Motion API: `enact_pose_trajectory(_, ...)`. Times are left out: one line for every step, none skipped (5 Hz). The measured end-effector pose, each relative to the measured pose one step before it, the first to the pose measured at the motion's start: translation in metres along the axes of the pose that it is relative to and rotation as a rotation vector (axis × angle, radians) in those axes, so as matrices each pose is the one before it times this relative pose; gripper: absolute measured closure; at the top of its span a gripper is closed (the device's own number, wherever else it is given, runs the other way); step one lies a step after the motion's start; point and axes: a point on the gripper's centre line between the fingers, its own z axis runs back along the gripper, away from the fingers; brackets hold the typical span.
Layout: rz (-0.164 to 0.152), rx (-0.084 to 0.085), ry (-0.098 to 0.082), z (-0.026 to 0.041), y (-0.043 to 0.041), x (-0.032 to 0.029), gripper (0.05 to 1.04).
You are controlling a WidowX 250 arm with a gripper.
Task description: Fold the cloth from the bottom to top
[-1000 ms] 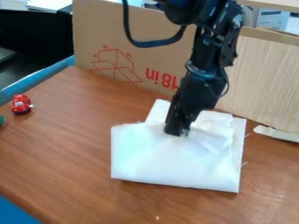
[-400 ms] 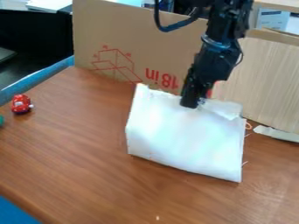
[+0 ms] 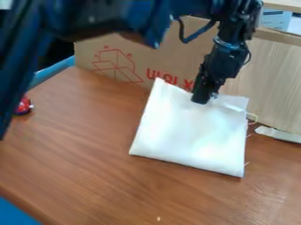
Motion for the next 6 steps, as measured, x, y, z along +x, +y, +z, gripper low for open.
enact_pose_trajectory(0.0125,-0.0240,0.0084,-0.00398,0.01339,0.01158,1.012)
enact_pose_trajectory(0.0254,-0.0242,-0.0149,-0.00401,0.01540,-0.00309,0.886)
enact_pose_trajectory(0.0276,-0.0005,0.0010,-0.02108,0.00150,-0.00540,0.657)
enact_pose_trajectory(0.0197,0.0666,-0.0740,0.01287,-0.00867,-0.01077,0.339)
enact_pose_trajectory(0.0368,0.0475,-0.1402,0.01067,-0.00885,-0.00835,0.113)
enact_pose_trajectory(0.0669,0.0310,-0.1727,0.01759,0.00161,-0.02562,0.083)
